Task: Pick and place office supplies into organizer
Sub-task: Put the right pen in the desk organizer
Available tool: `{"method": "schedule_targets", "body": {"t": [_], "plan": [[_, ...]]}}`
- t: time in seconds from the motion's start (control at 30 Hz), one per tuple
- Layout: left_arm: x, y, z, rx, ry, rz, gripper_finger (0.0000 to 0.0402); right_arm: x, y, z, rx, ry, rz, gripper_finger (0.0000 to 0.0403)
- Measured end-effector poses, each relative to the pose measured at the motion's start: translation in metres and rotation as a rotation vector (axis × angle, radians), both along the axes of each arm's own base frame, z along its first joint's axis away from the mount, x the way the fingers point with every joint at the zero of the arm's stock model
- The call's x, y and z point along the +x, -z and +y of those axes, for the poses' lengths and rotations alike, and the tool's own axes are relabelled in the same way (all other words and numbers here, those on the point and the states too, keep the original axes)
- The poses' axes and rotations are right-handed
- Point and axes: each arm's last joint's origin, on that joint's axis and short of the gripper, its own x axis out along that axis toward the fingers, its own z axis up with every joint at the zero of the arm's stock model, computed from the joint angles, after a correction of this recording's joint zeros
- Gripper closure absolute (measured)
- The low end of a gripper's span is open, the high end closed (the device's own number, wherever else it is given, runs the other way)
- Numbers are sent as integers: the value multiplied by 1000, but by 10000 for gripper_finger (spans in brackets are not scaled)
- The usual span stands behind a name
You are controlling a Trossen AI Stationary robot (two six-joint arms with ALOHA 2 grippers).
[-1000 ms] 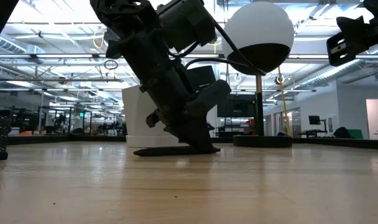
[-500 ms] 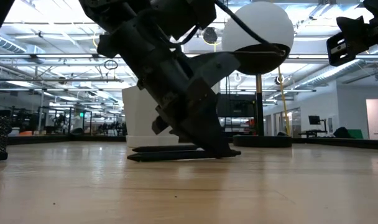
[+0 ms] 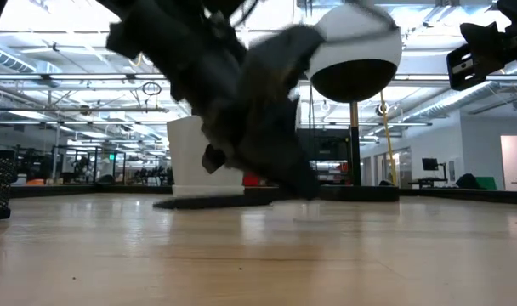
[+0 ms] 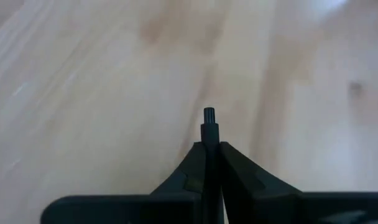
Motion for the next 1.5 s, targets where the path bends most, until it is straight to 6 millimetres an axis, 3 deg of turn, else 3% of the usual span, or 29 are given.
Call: {"method": "schedule_targets", "body": {"t": [0.13,0.3,0.53,0.73,1.0,1.27,1.5], "plan": [[-8,-23,-17,-16,49,-61,377,0,0,0,0,0,0,250],[-29,-70,-43,9,123,-184,377,0,0,0,0,0,1,250],[-87,-135,-81,167,143,-345,377,1,1,0,-6,1,10,250],[-144,-169,-108,294,129,-442,377,1,1,0,-6,0,10,250],[-209,-161,-140,449,-30,-527,377,1,1,0,-6,0,10,250],[-259,-125,-148,452,-120,-641,377,1,1,0,-6,0,11,250],[-294,-107,-150,426,-131,-734,377,1,1,0,-6,0,11,250]]}}
